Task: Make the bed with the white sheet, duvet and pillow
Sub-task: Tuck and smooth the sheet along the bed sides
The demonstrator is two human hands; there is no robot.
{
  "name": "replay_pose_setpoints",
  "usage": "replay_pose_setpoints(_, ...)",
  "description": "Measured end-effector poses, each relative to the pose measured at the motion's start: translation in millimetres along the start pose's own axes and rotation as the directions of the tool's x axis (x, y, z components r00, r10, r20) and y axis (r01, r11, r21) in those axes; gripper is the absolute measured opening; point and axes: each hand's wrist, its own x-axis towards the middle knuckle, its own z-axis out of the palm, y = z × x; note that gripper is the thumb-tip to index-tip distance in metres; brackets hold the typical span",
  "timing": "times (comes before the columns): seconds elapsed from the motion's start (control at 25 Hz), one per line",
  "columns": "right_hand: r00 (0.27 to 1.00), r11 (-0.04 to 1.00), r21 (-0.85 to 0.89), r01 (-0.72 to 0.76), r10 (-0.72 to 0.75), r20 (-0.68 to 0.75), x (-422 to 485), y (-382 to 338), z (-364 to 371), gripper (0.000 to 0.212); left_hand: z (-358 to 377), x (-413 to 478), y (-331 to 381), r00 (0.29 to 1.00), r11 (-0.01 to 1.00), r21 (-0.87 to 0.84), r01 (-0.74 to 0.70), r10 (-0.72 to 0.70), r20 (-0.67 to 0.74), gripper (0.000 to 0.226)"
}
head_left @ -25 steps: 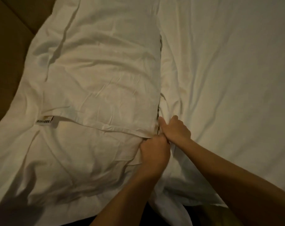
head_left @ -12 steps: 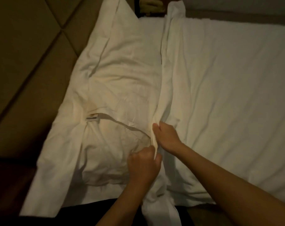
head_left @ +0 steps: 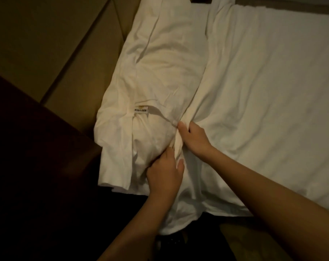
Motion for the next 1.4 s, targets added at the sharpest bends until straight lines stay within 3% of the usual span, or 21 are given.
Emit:
replay_pose_setpoints(0.2, 1.000, 0.993, 0.119, -0.005, 0.007, -0.018, -22.6, 30.6, -17.3, 0.045, 11.0, -24.4, 3.9, 0.997, 0.989, -0.130, 0.064, -0.058, 0.052, 0.045)
replay_pose_setpoints(0.28, 1.000, 0.998, 0.066, -0.001, 0.000, 0.024, -35.0, 48.7, -28.1, 0.042, 11.4, -30.7, 6.5, 0.998, 0.989, -0.137, 0.052, -0.057, -0.039, 0.047)
replay_pose_setpoints(0.36, 0.996, 0.999, -0.033, -0.004, 0.007, 0.093, -48.2, 71.2, -38.3, 0.035, 12.6, -40.1, 11.3, 0.984, 0.996, -0.051, -0.076, 0.067, -0.167, 0.049)
replay_pose_setpoints(0.44, 0.989, 0.994, -0.103, -0.019, 0.034, 0.147, -60.1, 94.7, -47.7, 0.037, 15.0, -51.1, 19.1, 0.948, 0.968, 0.004, -0.249, 0.245, -0.204, 0.045)
replay_pose_setpoints(0.56, 0.978, 0.984, -0.176, -0.021, 0.057, 0.202, -74.1, 124.3, -61.5, 0.043, 26.1, -71.7, 27.8, 0.861, 0.866, 0.024, -0.500, 0.500, -0.090, 0.033)
replay_pose_setpoints(0.64, 0.974, 0.972, -0.234, 0.004, 0.049, 0.220, -87.1, 143.3, -75.7, 0.038, 35.5, -88.9, 33.4, 0.811, 0.811, -0.004, -0.585, 0.585, 0.007, 0.028)
replay_pose_setpoints(0.8, 0.966, 0.947, -0.314, 0.066, 0.019, 0.259, -120.3, 184.0, -117.1, 0.027, 38.9, -118.3, 54.3, 0.807, 0.831, 0.020, -0.556, 0.535, 0.250, 0.027)
replay_pose_setpoints(0.92, 0.966, 0.943, -0.326, 0.069, 0.019, 0.260, -145.6, 216.2, -150.1, 0.020, 45.4, -131.0, 87.3, 0.808, 0.859, 0.005, -0.512, 0.480, 0.341, 0.026)
replay_pose_setpoints(1.16, 0.983, 0.895, -0.434, 0.099, -0.020, 0.183, -139.6, 253.5, -170.7, 0.030, 85.3, -99.4, 150.5, 0.816, 0.866, -0.081, -0.494, 0.493, 0.302, 0.026)
replay_pose_setpoints(1.32, 0.980, 0.887, -0.431, 0.166, -0.100, 0.172, -112.2, 258.7, -163.4, 0.041, 121.3, -50.4, 130.9, 0.745, 0.799, -0.024, -0.601, 0.571, 0.344, 0.037)
replay_pose_setpoints(1.4, 0.981, 0.850, -0.494, 0.184, -0.132, 0.140, -100.5, 268.1, -165.1, 0.050, 130.9, -37.3, 125.3, 0.710, 0.787, -0.021, -0.617, 0.567, 0.417, 0.055)
